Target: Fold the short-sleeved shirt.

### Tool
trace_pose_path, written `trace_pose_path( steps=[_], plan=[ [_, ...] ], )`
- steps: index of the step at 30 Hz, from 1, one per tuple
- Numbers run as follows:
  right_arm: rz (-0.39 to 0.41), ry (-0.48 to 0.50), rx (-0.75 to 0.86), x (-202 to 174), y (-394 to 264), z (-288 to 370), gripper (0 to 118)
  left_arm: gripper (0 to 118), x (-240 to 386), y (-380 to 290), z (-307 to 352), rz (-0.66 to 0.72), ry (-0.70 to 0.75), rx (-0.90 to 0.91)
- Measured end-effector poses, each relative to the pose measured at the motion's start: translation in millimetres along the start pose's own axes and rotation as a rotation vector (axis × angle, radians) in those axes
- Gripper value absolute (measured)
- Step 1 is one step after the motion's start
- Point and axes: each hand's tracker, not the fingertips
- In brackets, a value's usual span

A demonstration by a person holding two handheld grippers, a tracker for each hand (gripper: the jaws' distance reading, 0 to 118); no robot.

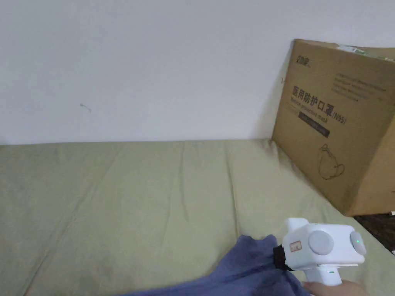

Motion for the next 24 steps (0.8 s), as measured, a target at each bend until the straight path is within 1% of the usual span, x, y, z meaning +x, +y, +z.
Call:
trace_pose_path(
  steps=[1,5,6,10,13,18,21,24],
  plan=[
    [0.009,-0.01,0.041,-3.4,0.5,18.3,0,0,2.6,2.6,9.5,-0.008,-0.009,0.029],
    [-0.037,0.024,0.209,-1.1,7.8,106.0,0,0,17.6,17.2,61.4,-0.032,-0.018,0.147],
    [-0.036,0.03,0.235,3.9,11.3,123.5,0,0,20.8,20.7,74.3,-0.043,-0.024,0.171],
    [-0.027,0.074,0.351,4.6,29.7,209.7,0,0,33.4,36.6,137.3,-0.1,-0.018,0.297],
    [-0.002,0.068,0.469,-4.1,39.6,273.4,0,0,39.8,49.5,182.6,-0.105,-0.024,0.371],
    [-0.027,0.112,0.584,-15.6,62.0,354.1,0,0,48.7,72.1,251.3,-0.126,-0.022,0.494],
    [0.01,0.098,0.636,-27.4,82.1,392.7,0,0,53.5,89.8,285.3,-0.138,-0.027,0.555],
    [0.026,0.081,0.693,-39.0,106.8,421.0,0,0,58.7,112.1,308.9,-0.151,-0.024,0.591]
  ],
)
